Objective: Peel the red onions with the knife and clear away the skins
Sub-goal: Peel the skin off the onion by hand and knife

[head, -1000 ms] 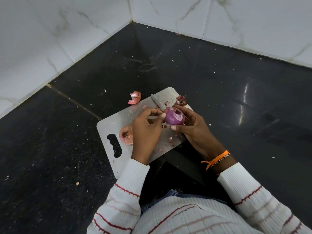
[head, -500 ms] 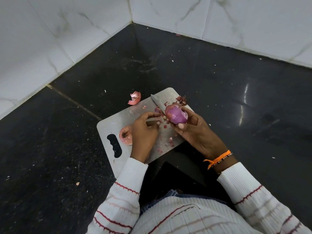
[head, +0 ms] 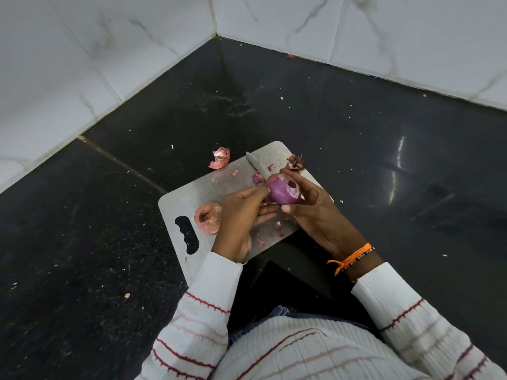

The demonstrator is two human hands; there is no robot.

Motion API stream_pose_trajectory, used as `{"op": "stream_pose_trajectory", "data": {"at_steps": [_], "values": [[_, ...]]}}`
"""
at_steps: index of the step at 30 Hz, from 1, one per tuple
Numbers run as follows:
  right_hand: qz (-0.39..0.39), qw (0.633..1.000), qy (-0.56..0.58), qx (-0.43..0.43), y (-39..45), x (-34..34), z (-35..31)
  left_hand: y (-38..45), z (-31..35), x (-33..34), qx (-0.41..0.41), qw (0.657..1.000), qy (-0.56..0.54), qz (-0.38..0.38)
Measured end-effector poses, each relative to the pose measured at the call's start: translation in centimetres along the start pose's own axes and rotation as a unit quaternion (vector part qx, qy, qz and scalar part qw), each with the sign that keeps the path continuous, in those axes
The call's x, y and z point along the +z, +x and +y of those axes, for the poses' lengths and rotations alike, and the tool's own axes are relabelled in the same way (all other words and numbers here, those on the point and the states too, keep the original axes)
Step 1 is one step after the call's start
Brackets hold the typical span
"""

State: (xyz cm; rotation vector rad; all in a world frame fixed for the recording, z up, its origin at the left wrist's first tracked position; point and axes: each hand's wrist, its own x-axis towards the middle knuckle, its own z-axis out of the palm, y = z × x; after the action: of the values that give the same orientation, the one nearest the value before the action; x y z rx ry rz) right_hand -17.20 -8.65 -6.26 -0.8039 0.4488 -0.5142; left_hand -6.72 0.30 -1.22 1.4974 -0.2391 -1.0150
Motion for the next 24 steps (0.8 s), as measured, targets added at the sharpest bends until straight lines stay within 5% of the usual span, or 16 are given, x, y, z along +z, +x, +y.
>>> {"op": "stream_pose_trajectory", "data": {"at_steps": [14,24], "values": [[0.000,1.000,0.024,-0.011,0.2,0.1,0.4,0.3,-0.1,-0.7,0.009,1.000,-0.030,0.003],[-0.018,0.998,0.055,0.010,0.0,-0.2,0.1,0.6,-1.1,-0.4,0.094,0.991,0.098,-0.015]]}}
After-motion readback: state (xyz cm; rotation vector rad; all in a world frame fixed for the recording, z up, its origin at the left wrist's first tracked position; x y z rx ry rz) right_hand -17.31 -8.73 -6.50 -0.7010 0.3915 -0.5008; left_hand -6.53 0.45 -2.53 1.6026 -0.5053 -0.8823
